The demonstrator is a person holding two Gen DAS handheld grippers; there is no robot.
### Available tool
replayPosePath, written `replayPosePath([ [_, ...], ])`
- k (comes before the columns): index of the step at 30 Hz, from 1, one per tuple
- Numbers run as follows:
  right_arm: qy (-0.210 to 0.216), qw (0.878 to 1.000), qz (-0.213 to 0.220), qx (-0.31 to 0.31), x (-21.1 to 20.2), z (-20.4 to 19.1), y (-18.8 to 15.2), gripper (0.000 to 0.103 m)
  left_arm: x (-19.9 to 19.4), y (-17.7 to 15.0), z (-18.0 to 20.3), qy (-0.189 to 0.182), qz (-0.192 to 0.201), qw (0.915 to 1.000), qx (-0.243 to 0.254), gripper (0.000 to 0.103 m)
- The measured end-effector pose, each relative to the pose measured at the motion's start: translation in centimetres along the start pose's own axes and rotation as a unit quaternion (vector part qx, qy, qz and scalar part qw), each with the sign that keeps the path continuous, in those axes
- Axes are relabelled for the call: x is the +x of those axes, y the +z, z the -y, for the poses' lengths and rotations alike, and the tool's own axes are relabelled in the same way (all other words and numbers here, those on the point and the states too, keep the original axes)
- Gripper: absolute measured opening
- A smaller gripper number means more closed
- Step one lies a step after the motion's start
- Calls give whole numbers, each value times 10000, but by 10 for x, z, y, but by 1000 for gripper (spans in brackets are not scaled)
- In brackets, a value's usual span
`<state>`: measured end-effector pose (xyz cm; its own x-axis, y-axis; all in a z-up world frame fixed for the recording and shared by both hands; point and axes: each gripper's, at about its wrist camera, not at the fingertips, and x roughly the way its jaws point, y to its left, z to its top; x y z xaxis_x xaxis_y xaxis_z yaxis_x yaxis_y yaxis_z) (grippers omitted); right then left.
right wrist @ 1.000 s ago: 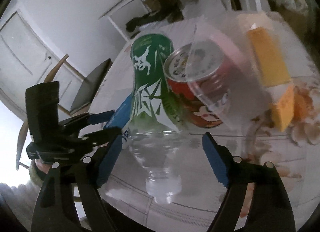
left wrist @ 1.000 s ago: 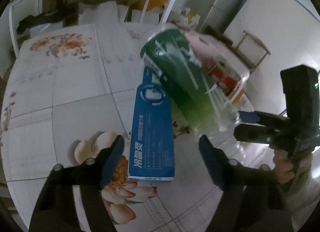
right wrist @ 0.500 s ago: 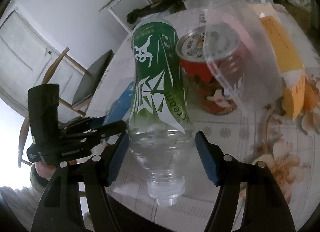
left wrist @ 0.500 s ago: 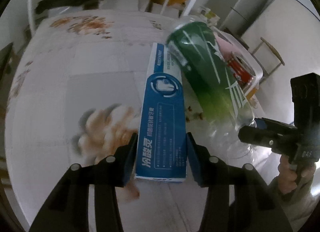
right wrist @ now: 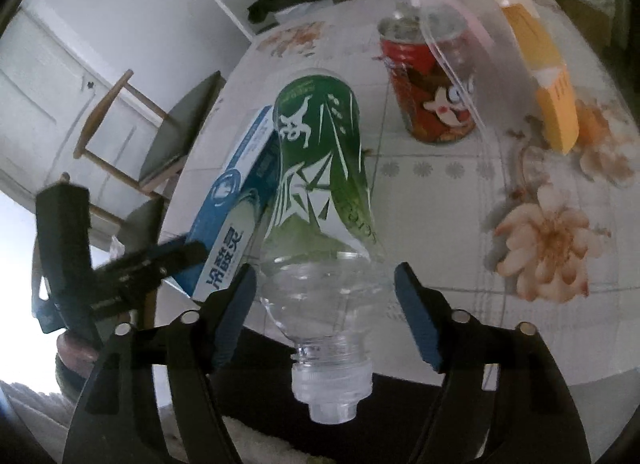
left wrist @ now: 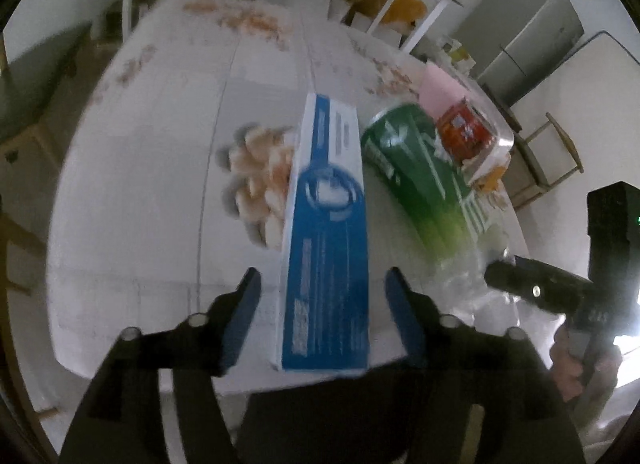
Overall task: Collect trash
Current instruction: 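Grasp the blue toothpaste box with the left tool while the right tool grasps the green bottle, then lift the toothpaste box and green bottle and carry both toward the blue basket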
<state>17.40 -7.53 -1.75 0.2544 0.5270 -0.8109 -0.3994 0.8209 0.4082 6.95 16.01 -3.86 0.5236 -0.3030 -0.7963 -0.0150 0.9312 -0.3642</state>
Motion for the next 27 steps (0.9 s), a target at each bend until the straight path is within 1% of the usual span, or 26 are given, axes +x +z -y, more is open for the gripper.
replayPosePath([
  [1,-30,10000,21,-14,2,-2,3,77,0,4,3,19,67,9999,104,65],
  [4,-27,10000,73,-40,4,-1,16,78,14,21,12,105,85,9993,363,65],
  [7,-27,10000,-64,-48,20,0,28,78,33,34,13,314,-22,9978,576,65],
  [8,54,9998,-173,-36,30,1,32,77,37,36,13,342,-37,9976,604,64],
  [9,104,9996,-252,-13,36,2,33,73,43,39,11,456,-97,9972,581,56],
  [10,83,9994,-326,41,38,7,30,66,48,41,10,499,-140,9971,549,51],
  [11,109,9993,-355,85,40,9,29,66,51,42,9,474,-170,9973,529,48],
  [13,131,9995,-272,134,38,10,25,65,48,39,8,454,-123,9973,568,47],
  [16,19,9995,-189,258,30,13,15,65,43,26,11,333,-180,9973,628,47],
  [19,-187,9992,-127,340,21,16,1,65,33,4,20,268,-230,9960,822,47],
  [23,-251,9985,-178,459,16,19,-15,66,29,-9,31,410,-186,9939,1008,48],
  [27,-238,9985,-122,478,18,16,-11,66,37,-10,39,657,-166,9904,1206,48],
])
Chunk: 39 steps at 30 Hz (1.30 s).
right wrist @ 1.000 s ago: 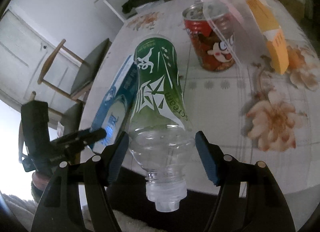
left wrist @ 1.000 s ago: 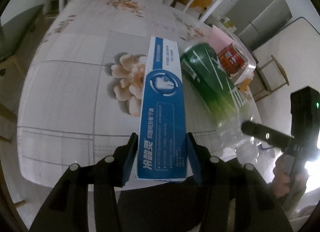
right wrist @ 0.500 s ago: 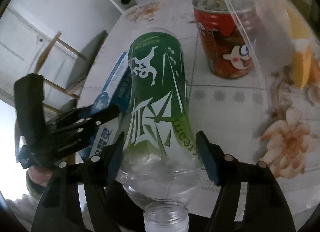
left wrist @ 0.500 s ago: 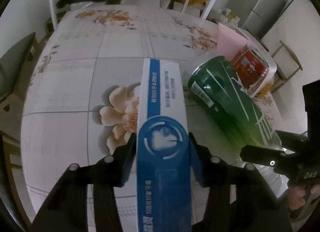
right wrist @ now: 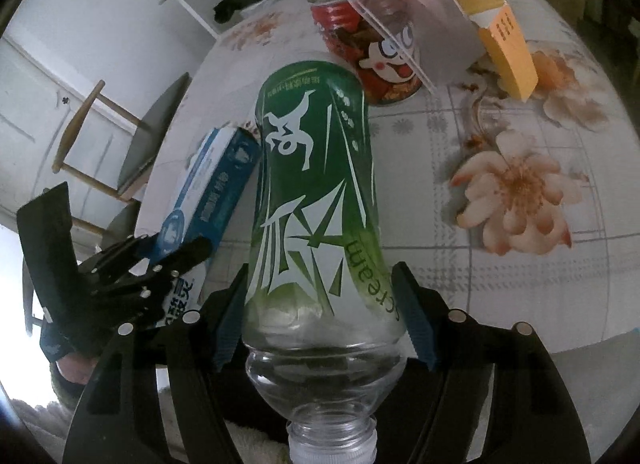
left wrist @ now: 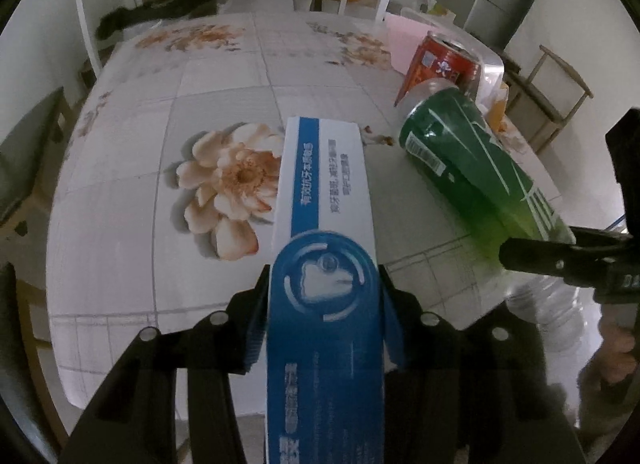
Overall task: Collect trash
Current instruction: 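Lift the toothpaste box and green bottle and carry both toward the blue basket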
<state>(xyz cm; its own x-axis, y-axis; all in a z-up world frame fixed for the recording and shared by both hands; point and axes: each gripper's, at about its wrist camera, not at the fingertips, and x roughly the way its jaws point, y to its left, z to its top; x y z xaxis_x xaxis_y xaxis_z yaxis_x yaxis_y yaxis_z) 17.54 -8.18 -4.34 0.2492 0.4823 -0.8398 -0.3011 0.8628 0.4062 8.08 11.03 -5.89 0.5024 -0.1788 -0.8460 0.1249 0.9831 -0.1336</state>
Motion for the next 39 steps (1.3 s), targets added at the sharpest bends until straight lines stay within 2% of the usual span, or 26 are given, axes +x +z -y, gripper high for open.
replayPosePath([
  [11,33,9999,131,60,-10,10,-7,65,1,3,10,102,112,9997,213,45],
  [39,385,9985,375,124,-47,32,-20,64,-30,-2,39,406,607,9953,638,45],
])
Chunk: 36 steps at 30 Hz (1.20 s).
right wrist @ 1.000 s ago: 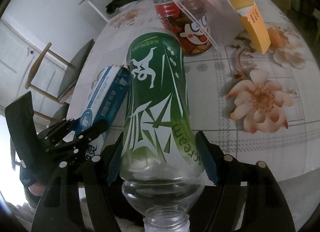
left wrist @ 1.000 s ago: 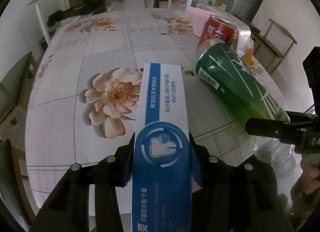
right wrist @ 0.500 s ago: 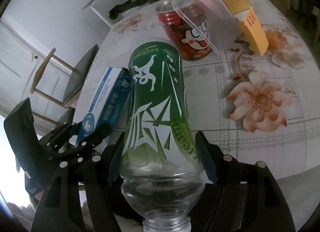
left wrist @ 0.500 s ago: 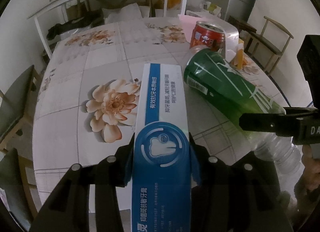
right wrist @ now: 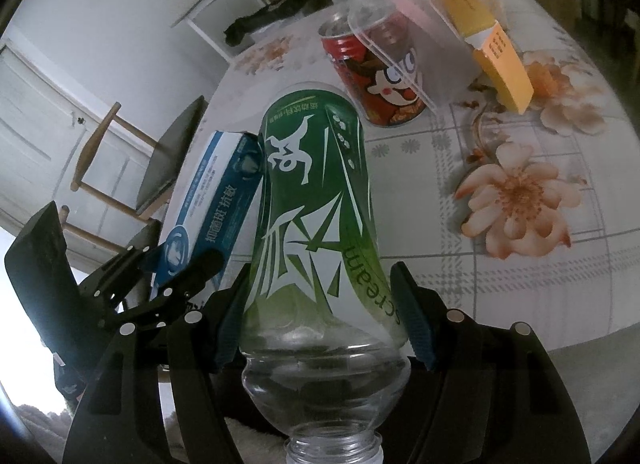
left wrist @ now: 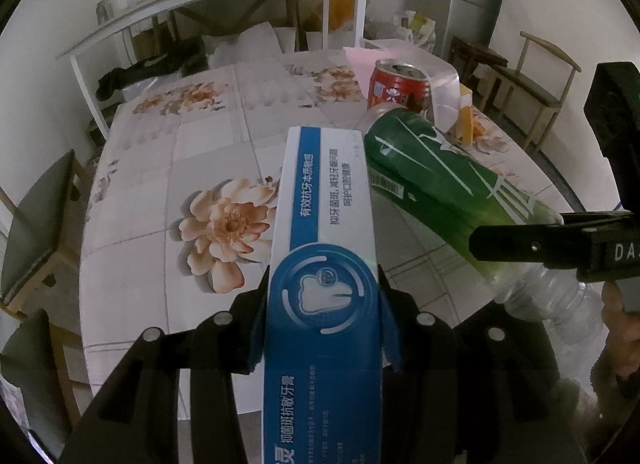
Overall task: Collect trash
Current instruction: 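Lift the toothpaste box and green bottle and carry both toward the blue basket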
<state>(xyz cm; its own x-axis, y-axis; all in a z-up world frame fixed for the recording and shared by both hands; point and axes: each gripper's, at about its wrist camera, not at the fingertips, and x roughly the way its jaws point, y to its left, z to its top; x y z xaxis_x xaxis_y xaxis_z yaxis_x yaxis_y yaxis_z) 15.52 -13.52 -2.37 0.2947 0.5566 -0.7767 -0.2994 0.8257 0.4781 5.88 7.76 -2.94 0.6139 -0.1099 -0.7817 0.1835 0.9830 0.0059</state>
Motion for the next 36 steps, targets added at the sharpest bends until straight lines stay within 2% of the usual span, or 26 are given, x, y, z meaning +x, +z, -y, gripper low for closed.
replayPosePath([
  [23,342,9988,362,-19,-52,20,-17,64,-33,14,16,87,459,9987,210,45],
  [31,370,9970,663,165,-83,41,-25,64,-43,30,40,-121,678,9968,416,45],
  [36,261,9941,984,364,-114,62,-38,64,-44,45,67,-432,779,9943,584,45],
])
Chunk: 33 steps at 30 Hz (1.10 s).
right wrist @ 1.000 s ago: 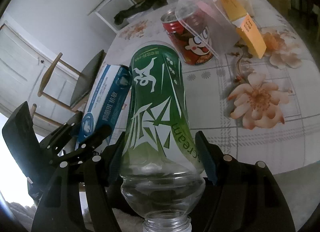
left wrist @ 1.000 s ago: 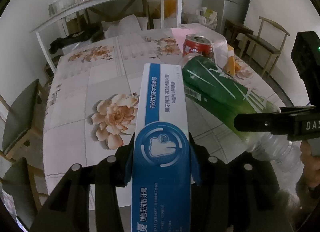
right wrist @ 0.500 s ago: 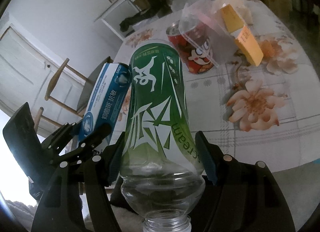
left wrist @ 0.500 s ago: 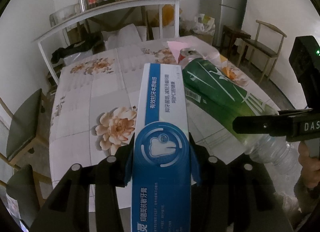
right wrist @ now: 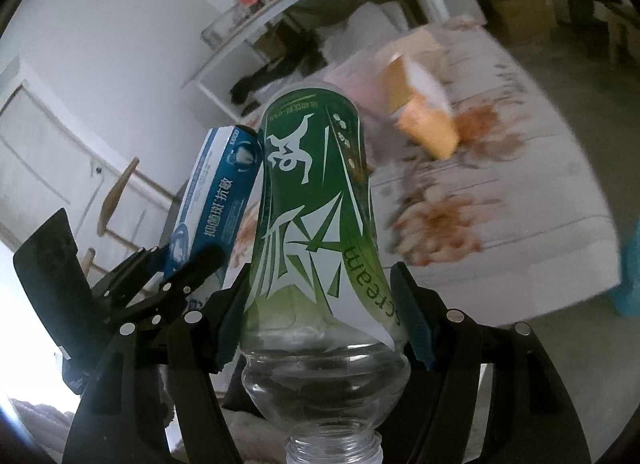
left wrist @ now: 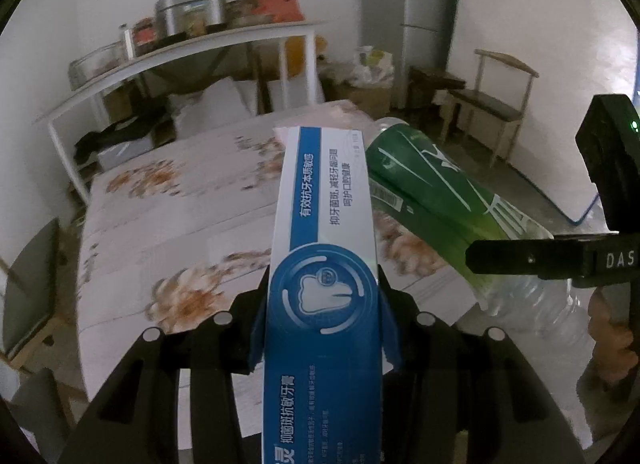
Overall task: Collect trash
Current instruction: 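Lift the toothpaste box and green bottle and carry both toward the blue basket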
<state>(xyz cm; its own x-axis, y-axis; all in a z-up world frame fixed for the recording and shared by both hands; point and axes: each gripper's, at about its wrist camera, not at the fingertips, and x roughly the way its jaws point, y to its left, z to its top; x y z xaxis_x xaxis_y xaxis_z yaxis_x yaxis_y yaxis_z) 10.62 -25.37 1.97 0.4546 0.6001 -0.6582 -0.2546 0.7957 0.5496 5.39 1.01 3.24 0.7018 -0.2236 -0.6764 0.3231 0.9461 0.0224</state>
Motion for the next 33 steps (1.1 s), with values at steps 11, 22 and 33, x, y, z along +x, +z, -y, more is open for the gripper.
replayPosePath([
  [11,-344,9957,554,663,-62,51,-16,64,23,34,71,-908,33,9952,352,45],
  [22,-774,9803,996,1520,-107,111,-46,64,56,59,135,-1816,-294,9817,496,45],
  [33,-1489,9214,1941,3020,-191,208,-94,64,106,112,225,-2945,-917,9484,734,45],
])
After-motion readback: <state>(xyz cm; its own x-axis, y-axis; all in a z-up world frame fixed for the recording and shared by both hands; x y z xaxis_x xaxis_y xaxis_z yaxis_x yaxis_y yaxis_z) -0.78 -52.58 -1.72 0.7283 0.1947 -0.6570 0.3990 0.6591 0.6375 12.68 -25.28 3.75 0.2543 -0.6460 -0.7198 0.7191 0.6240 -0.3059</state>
